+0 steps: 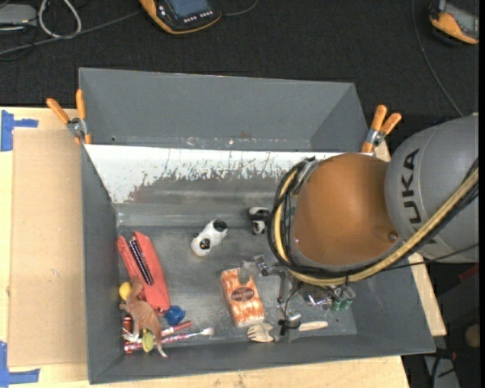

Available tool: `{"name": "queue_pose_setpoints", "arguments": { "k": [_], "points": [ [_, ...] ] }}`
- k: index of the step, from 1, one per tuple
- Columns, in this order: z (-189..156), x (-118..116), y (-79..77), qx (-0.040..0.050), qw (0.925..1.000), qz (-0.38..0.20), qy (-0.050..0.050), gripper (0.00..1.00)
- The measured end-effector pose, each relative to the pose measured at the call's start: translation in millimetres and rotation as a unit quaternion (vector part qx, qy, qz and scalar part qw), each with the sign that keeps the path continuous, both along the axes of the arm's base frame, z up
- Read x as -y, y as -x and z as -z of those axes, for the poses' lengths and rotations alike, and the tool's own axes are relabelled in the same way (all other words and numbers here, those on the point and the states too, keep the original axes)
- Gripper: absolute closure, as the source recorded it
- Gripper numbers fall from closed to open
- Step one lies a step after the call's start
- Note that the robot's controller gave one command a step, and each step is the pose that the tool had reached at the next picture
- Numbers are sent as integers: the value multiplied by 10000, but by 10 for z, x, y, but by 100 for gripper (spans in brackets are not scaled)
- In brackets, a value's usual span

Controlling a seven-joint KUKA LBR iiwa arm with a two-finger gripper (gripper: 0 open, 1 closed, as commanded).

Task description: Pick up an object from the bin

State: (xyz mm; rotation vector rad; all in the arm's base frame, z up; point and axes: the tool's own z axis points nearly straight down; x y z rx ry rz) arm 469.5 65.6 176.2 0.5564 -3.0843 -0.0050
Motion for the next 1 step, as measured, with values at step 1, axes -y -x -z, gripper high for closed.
{"name": "queue_pose_setpoints", "arguments": {
  "k": [1],
  "points": [
    [506,-349,-72,22,9858,-1679,-16,0]
  ]
}}
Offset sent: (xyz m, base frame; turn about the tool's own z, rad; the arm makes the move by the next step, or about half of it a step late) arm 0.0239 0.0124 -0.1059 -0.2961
